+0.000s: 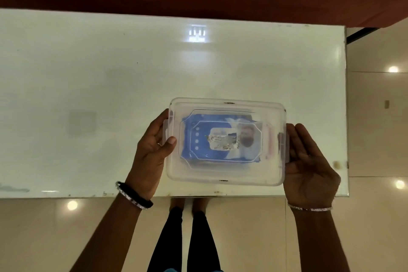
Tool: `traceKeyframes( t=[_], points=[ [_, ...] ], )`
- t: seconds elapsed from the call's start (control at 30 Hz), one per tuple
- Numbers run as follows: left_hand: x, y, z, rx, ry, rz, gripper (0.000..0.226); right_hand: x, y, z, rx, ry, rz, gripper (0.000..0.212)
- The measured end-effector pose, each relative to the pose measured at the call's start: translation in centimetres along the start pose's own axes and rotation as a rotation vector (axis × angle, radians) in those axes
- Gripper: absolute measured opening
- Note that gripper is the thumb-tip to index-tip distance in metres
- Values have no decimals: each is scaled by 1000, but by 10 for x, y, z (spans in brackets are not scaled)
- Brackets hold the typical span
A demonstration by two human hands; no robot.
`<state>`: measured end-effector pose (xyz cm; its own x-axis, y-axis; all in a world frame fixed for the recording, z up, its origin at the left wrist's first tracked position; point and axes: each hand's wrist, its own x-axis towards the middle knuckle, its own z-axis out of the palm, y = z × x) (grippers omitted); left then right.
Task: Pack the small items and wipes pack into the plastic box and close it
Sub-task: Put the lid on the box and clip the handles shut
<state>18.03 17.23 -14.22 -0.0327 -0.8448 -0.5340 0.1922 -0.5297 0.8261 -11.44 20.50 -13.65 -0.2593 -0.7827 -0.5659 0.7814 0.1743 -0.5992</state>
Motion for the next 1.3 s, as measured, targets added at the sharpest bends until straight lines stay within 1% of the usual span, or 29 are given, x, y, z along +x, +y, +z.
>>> traceKeyframes(
  t=[0.03,0.1,0.13,0.23,0.4,0.53,0.57,0.63,0.73,0.77,0.8,0.87,0.9,0.97,1.07,1.13,1.2,1.3],
  points=[
    [3,-2,0,22,4,4,55,0,5,-1,-61,32,-32,57],
    [8,-6,2,70,30,6,53,0,16,0,-264,153,-144,44],
    [10,-9,3,94,53,5,53,1,20,2,-338,203,-196,42],
    [14,-16,4,164,103,4,53,6,32,6,-480,278,-285,44],
    [15,-25,3,290,144,-8,54,16,41,6,-615,304,-301,45],
    [12,-35,-1,473,125,-9,55,21,45,-2,-750,247,-238,42],
    [11,-37,-2,466,136,-23,55,21,46,-4,-769,239,-225,41],
    [10,-37,-4,358,192,-78,52,22,47,-5,-826,256,-215,40],
    [7,-32,-2,134,294,-213,31,23,47,-2,-1006,307,-247,37],
    [6,-31,-2,87,304,-263,28,22,47,-1,-1073,322,-254,36],
    [6,-30,-3,53,293,-314,30,22,47,1,-1127,340,-257,35],
    [7,-31,-8,14,219,-406,40,22,49,7,-1176,388,-253,34],
    [8,-31,-11,0,168,-440,42,21,49,10,-1183,407,-246,33],
    [12,-29,-17,-19,67,-492,37,22,44,13,-1180,433,-196,35],
    [19,-24,-22,23,-4,-495,29,27,24,9,-1183,381,-33,39],
    [22,-21,-23,50,3,-456,24,33,10,7,-1175,321,100,42],
    [21,-19,-21,34,32,-428,23,36,0,10,-1160,298,195,44],
    [19,-20,-15,46,167,-381,19,38,-6,11,-1141,283,256,45]
  ],
)
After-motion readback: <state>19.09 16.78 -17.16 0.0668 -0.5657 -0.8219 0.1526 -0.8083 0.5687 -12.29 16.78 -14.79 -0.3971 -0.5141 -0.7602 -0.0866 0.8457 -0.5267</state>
